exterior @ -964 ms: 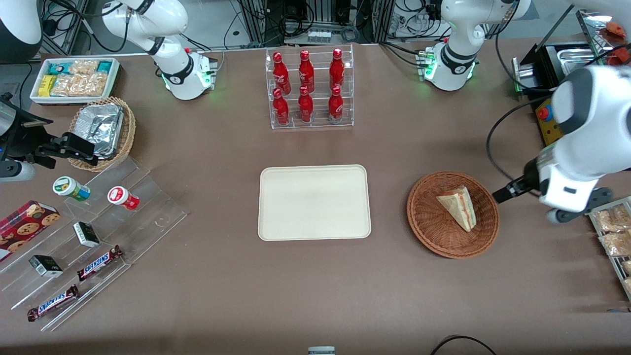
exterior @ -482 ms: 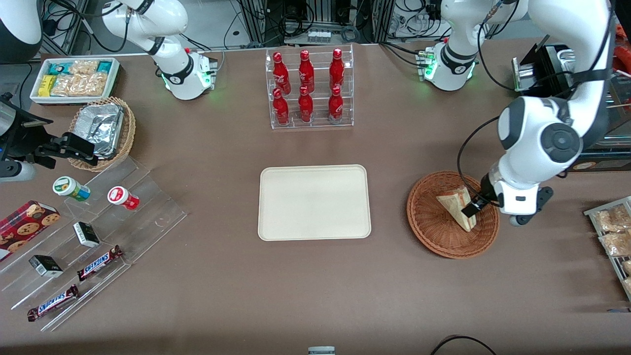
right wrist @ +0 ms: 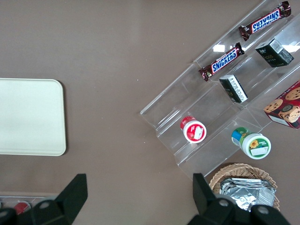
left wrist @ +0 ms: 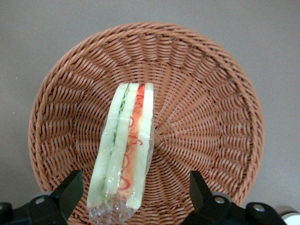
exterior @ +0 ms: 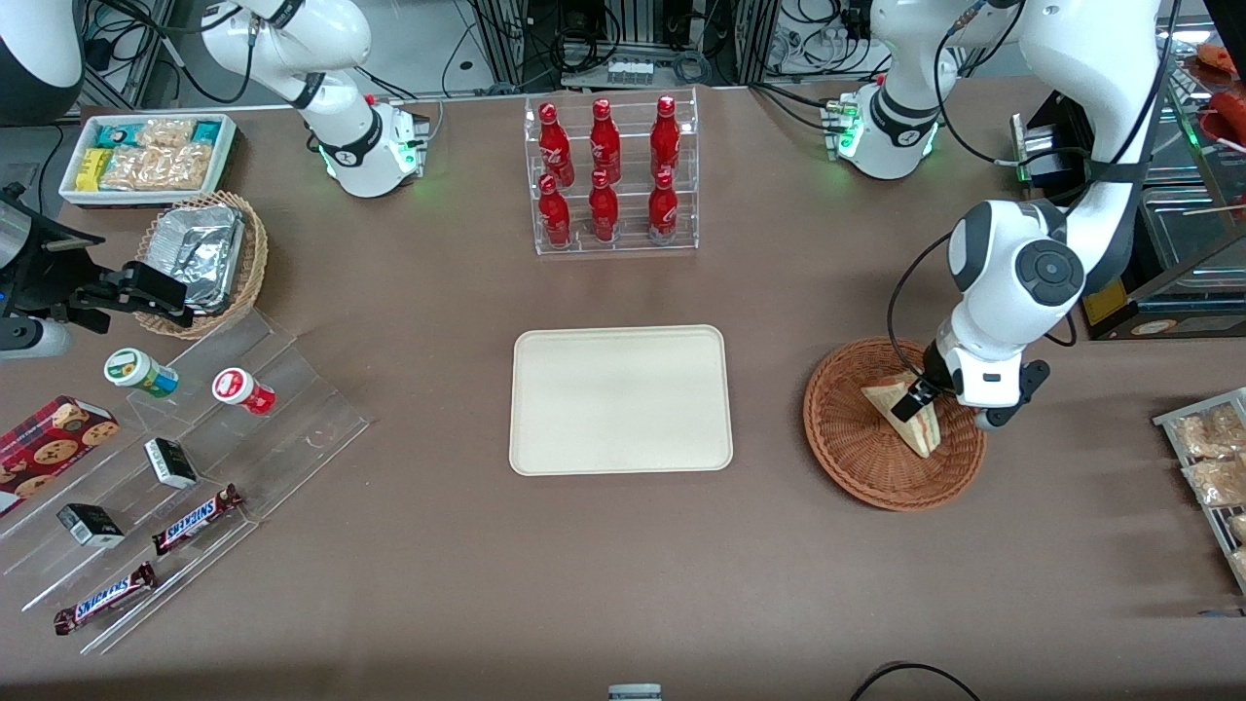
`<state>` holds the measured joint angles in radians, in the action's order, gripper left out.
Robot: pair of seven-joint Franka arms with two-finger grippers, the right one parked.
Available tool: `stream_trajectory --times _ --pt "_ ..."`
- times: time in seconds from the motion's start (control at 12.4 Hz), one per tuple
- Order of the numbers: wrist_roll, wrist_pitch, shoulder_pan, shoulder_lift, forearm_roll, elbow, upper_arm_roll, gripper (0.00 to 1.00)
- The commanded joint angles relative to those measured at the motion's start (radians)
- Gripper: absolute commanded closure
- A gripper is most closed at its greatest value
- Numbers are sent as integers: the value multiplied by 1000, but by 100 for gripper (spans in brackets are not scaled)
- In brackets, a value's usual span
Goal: Place sandwich from basket to tray
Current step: 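Lower the left gripper and close it on the wrapped sandwich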
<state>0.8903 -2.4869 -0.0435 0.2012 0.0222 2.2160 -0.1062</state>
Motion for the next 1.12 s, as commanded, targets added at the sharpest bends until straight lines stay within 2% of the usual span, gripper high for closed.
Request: stream_trajectory --times 0.0,0.24,0.56,0.64,0.72,0.8,0.88,1.04 --pt "30 -20 -9 -10 28 30 5 0" --pt "30 -21 -9 -2 68 48 5 0" --pt "30 -27 -9 23 70 51 5 2" --pt "30 -32 -9 26 70 47 5 12" --pt "22 -32 -9 29 71 41 5 39" --pt "22 -27 -9 40 80 18 5 73" --pt "21 -23 -9 44 84 5 5 97" --pt "16 5 -9 47 84 -33 5 100"
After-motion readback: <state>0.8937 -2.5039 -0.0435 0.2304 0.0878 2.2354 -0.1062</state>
